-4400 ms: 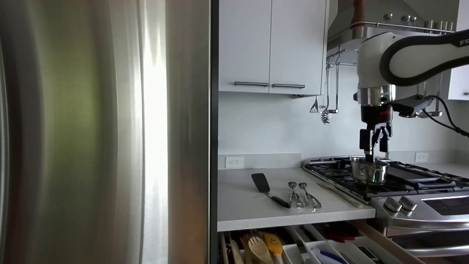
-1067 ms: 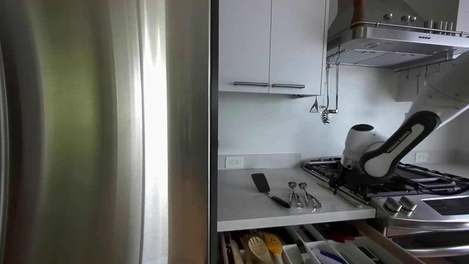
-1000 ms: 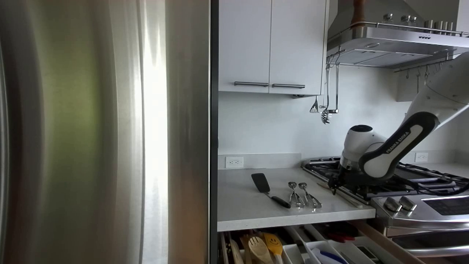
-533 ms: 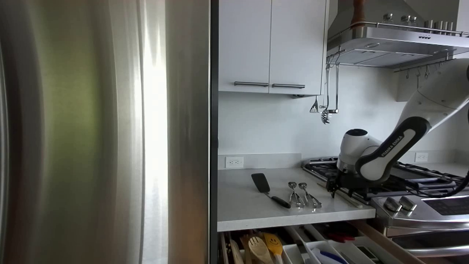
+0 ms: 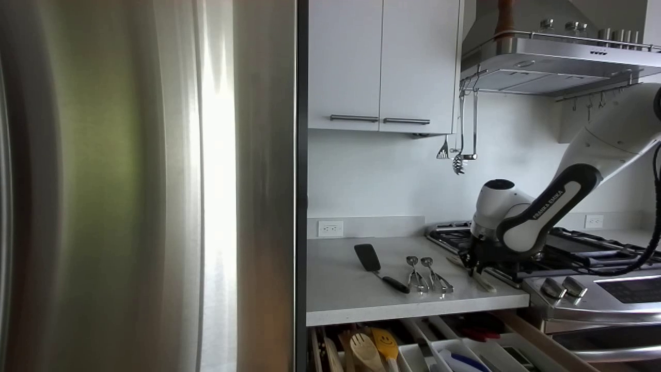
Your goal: Use the wooden spatula to stir the contents in the silver pot
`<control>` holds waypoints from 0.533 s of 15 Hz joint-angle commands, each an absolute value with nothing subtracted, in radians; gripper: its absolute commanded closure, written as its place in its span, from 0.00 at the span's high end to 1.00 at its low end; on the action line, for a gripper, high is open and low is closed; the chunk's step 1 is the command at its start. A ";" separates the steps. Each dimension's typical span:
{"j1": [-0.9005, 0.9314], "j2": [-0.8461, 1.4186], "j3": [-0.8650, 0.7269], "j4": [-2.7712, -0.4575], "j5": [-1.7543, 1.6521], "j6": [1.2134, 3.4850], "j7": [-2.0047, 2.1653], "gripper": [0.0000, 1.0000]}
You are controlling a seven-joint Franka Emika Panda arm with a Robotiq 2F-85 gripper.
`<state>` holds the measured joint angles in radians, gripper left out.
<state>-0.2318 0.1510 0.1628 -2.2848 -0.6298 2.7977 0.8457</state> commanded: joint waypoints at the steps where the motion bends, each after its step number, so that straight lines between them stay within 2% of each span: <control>1: -0.221 0.184 0.146 -2.264 -0.686 2.826 0.897 0.38; 2: -0.221 0.190 0.144 -2.261 -0.696 2.831 0.912 0.51; 5: -0.216 0.210 0.127 -2.245 -0.752 2.849 0.971 0.70; 6: -0.215 0.220 0.125 -2.237 -0.765 2.855 0.986 0.74; 8: -0.208 0.241 0.121 -2.223 -0.794 2.862 1.025 0.73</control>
